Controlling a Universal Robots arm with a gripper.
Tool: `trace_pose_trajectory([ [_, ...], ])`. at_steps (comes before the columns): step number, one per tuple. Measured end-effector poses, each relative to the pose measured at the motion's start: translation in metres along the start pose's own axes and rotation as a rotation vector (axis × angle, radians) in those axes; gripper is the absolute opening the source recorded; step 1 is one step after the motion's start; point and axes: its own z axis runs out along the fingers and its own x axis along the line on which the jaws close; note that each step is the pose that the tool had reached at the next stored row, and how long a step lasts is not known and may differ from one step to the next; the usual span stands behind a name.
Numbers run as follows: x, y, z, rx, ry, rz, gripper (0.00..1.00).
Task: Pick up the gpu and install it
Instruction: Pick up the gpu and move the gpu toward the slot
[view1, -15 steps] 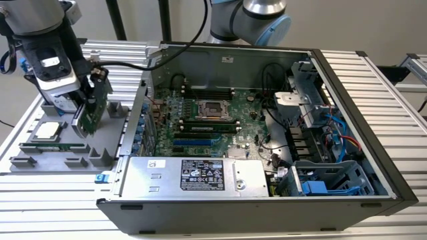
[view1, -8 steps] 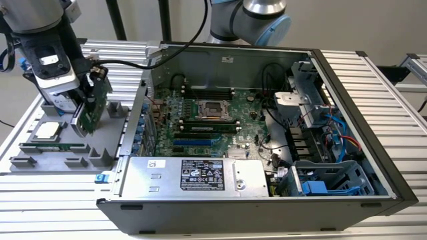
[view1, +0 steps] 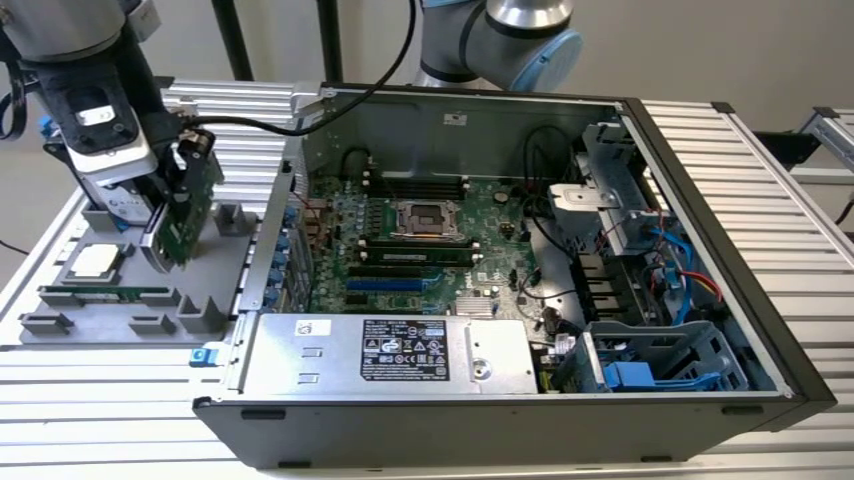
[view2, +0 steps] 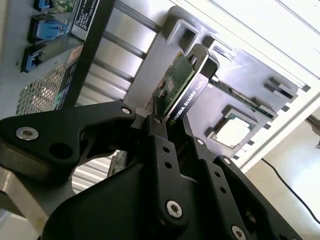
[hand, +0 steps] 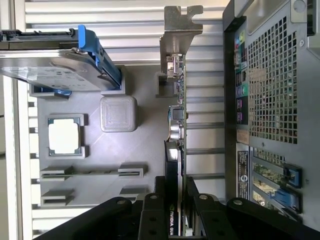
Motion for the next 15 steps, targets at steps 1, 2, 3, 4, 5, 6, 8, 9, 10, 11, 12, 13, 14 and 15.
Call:
trace_pose_trajectory([
  [1, 0.0001, 0.0, -0.0004, 0.0001, 0.0001, 0.0, 0.0],
  [2, 0.0001, 0.0, -0.0007, 0.0001, 0.0001, 0.0, 0.0],
  [3, 0.0002, 0.0, -0.0011, 0.0001, 0.0001, 0.0, 0.0],
  [4, 0.0002, 0.0001, -0.0015, 0.0001, 0.0001, 0.0, 0.0],
  [5, 0.0002, 0.0001, -0.0019, 0.0, 0.0001, 0.0, 0.0],
  [6, 0.0003, 0.0001, -0.0023, 0.0001, 0.0001, 0.0, 0.0],
  [8, 0.0003, 0.0002, -0.0036, 0.0002, 0.0002, 0.0, 0.0],
  [9, 0.0003, 0.0002, -0.0043, 0.0001, 0.0001, 0.0, 0.0],
  [10, 0.0003, 0.0002, -0.005, 0.0001, 0.0001, 0.0, 0.0],
  [11, 0.0003, 0.0003, -0.0059, 0.0001, 0.0002, 0.0, 0.0],
  [12, 0.0002, 0.0003, -0.0068, 0.0, 0.0, 0.0, 0.0],
  [13, 0.0002, 0.0004, -0.0077, 0.0, 0.0001, 0.0, 0.0],
  [14, 0.0002, 0.0004, -0.0085, 0.0, 0.0001, 0.0, 0.0],
  [15, 0.0002, 0.0004, -0.0092, 0.0, 0.0, 0.0, 0.0],
])
